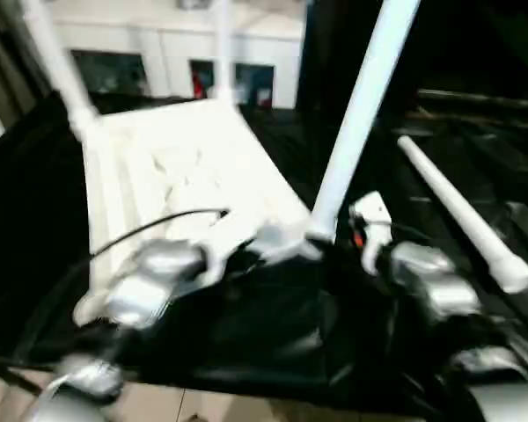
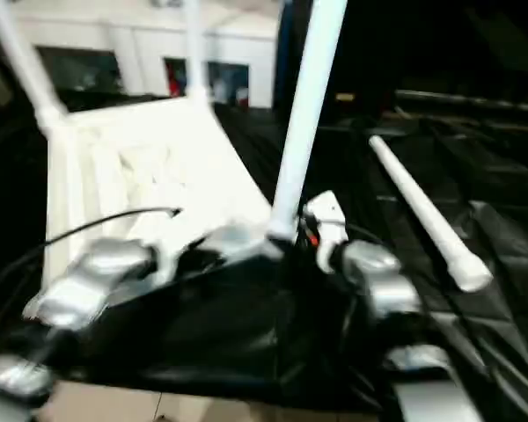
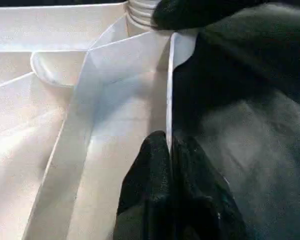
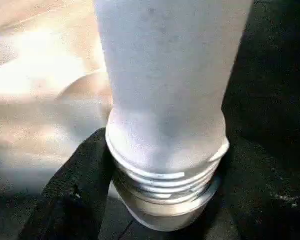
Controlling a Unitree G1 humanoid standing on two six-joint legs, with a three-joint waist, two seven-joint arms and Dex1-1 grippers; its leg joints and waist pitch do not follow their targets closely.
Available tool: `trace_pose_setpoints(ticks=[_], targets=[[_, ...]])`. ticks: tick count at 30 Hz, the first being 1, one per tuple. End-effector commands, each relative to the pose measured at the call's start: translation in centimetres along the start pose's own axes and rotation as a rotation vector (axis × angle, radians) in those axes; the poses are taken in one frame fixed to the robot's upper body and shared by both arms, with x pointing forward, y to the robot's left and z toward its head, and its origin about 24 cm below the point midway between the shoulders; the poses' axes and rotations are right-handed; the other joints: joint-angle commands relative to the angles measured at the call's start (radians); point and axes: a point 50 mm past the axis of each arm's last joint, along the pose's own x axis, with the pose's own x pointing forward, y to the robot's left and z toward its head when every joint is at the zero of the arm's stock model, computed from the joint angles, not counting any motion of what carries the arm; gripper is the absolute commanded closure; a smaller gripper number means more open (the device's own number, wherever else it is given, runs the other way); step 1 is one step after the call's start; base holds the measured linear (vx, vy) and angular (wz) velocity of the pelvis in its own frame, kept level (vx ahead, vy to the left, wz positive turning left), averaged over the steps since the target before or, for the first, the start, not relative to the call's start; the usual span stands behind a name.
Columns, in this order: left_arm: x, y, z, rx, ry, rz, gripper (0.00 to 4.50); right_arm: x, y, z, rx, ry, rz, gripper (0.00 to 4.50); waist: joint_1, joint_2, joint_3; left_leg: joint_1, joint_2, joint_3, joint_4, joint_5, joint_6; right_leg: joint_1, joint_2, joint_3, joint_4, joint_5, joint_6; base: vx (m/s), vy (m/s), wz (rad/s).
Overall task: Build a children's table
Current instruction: Rotate leg to tighten
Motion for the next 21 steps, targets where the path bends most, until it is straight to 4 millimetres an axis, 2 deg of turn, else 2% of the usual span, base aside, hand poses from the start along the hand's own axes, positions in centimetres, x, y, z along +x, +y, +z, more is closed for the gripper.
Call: trace_pose_setpoints(ticks=[1, 3, 7, 10, 12, 13, 14, 15, 17, 19, 21], targets=[[0.9, 0.1, 1.8, -0.019, -0.059, 0.093, 4.50, 0.5, 0.7, -2.3, 0.088, 0.087, -0.126, 1.74, -0.001, -0.002, -0.068, 0.014, 0.053, -0.027, -0.068, -0.141, 0.008, 0.054, -0.080, 0.053, -0.083, -0.174, -0.224, 0.000, 0.000, 0.00], [1.3, -0.2, 2.1, -0.019, -0.058, 0.100, 4.50, 0.9, 1.2, -2.3, 0.102, 0.082, -0.147, 1.74, -0.003, -0.002, -0.069, 0.011, 0.052, -0.026, -0.067, -0.131, 0.019, 0.052, -0.078, 0.053, -0.082, -0.139, -0.222, 0.000, 0.000, 0.00], [2.3, -1.3, 2.8, 0.003, -0.061, 0.090, 4.50, 2.2, 3.7, -1.9, 0.124, 0.056, -0.143, 1.74, -0.005, -0.001, -0.070, 0.009, 0.052, -0.026, -0.068, -0.128, 0.033, 0.053, -0.076, 0.051, -0.079, -0.108, -0.226, 0.000, 0.000, 0.00], [2.2, -1.2, 2.7, 0.021, -0.067, 0.089, 4.50, 2.5, 4.3, -1.2, 0.080, 0.019, -0.112, 1.74, -0.007, -0.003, -0.069, 0.009, 0.053, -0.027, -0.069, -0.140, 0.039, 0.054, -0.078, 0.050, -0.080, -0.109, -0.228, 0.000, 0.000, 0.00], [2.0, -1.1, 2.6, 0.030, -0.066, 0.089, 4.50, 2.4, 4.2, -1.0, 0.093, -0.003, -0.100, 1.74, -0.008, -0.002, -0.069, 0.009, 0.053, -0.026, -0.069, -0.141, 0.041, 0.054, -0.078, 0.051, -0.081, -0.109, -0.227, 0.000, 0.000, 0.00], [2.0, -1.1, 2.5, 0.035, -0.067, 0.089, 4.50, 2.4, 4.2, -0.9, 0.098, -0.011, -0.103, 1.18, -0.008, -0.001, -0.069, 0.009, 0.053, -0.026, -0.069, -0.139, 0.045, 0.053, -0.077, 0.051, -0.080, -0.105, -0.228, 0.000, 0.000, 0.00], [1.8, -0.9, 2.4, 0.036, -0.072, 0.089, 4.50, 2.3, 3.9, -0.7, 0.085, -0.025, -0.107, 1.04, -0.008, -0.001, -0.069, 0.009, 0.053, -0.026, -0.069, -0.136, 0.047, 0.053, -0.077, 0.051, -0.080, -0.101, -0.229, 0.000, 0.000, 0.00], [1.6, -0.8, 2.4, 0.043, -0.080, 0.084, 4.50, 2.2, 3.6, -0.4, 0.075, -0.040, -0.106, 1.04, -0.008, -0.004, -0.070, 0.008, 0.053, -0.026, -0.069, -0.135, 0.050, 0.054, -0.078, 0.051, -0.080, -0.097, -0.230, 0.000, 0.000, 0.00], [1.1, -0.4, 2.0, 0.044, -0.081, 0.084, 4.50, 1.9, 3.0, 0.0, 0.056, -0.064, -0.100, 0.98, -0.009, -0.003, -0.069, 0.007, 0.054, -0.027, -0.069, -0.133, 0.056, 0.054, -0.078, 0.051, -0.079, -0.091, -0.232, 0.000, 0.000, 0.00], [0.5, -0.1, 1.7, 0.053, -0.080, 0.077, 4.50, 1.4, 2.4, 0.3, 0.016, -0.084, -0.082, 0.68, -0.011, -0.004, -0.069, 0.004, 0.054, -0.027, -0.068, -0.125, 0.063, 0.057, -0.078, 0.051, -0.077, -0.083, -0.232, 0.000, 0.000, 0.00], [0.2, 0.1, 1.5, 0.060, -0.083, 0.071, 4.50, 1.1, 2.0, 0.4, 0.004, -0.090, -0.074, 0.60, -0.013, -0.004, -0.068, 0.004, 0.055, -0.026, -0.068, -0.126, 0.068, 0.057, -0.078, 0.051, -0.078, -0.087, -0.233, 0.000, 0.000, 0.00]])
